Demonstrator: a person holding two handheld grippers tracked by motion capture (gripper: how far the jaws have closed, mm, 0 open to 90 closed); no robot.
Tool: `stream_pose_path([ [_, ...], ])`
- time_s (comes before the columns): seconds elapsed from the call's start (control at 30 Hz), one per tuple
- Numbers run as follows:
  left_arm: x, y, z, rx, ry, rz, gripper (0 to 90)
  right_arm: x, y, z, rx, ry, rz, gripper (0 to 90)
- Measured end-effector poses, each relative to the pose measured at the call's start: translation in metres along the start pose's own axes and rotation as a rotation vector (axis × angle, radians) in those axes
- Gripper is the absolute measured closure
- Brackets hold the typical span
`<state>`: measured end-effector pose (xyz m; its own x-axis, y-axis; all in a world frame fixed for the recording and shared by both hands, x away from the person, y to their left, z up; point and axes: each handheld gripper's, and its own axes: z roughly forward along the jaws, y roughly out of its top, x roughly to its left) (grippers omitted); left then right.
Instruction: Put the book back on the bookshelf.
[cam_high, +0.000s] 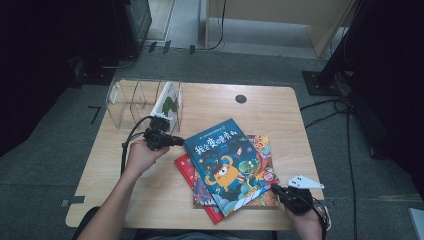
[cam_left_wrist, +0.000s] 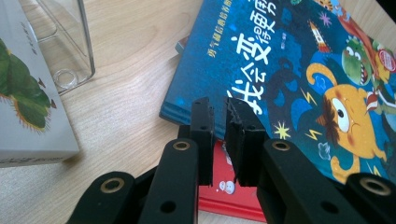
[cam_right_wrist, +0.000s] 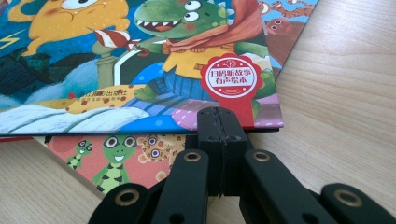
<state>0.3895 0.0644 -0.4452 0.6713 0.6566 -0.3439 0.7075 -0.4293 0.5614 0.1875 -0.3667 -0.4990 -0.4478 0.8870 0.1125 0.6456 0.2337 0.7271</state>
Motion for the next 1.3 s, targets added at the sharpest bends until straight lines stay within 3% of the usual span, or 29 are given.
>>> stream_pose_path([
  [0.2,-0.001,0.000,0.000,-0.013,0.027,-0.011,84.4,-0.006,0.001,0.001,-0.009,-0.011,0.015,90.0],
  [0.3,0.001,0.000,0.002,0.005,0.037,-0.019,84.9,-0.009,0.003,0.003,-0.011,-0.007,0.016,90.0],
  [0.43,0.007,-0.004,0.003,0.002,0.039,-0.064,84.8,-0.014,0.006,0.006,-0.013,-0.011,0.024,90.0],
  [0.63,0.012,-0.010,-0.001,-0.002,0.076,-0.066,84.5,-0.020,0.011,0.011,-0.017,-0.005,0.030,90.0],
  [0.77,0.014,-0.014,-0.003,-0.013,0.096,-0.076,84.0,-0.025,0.015,0.015,-0.021,0.003,0.061,90.0],
  [1.3,0.023,-0.031,-0.004,-0.009,0.163,-0.093,82.7,-0.044,0.041,0.041,-0.025,0.003,0.020,90.0],
])
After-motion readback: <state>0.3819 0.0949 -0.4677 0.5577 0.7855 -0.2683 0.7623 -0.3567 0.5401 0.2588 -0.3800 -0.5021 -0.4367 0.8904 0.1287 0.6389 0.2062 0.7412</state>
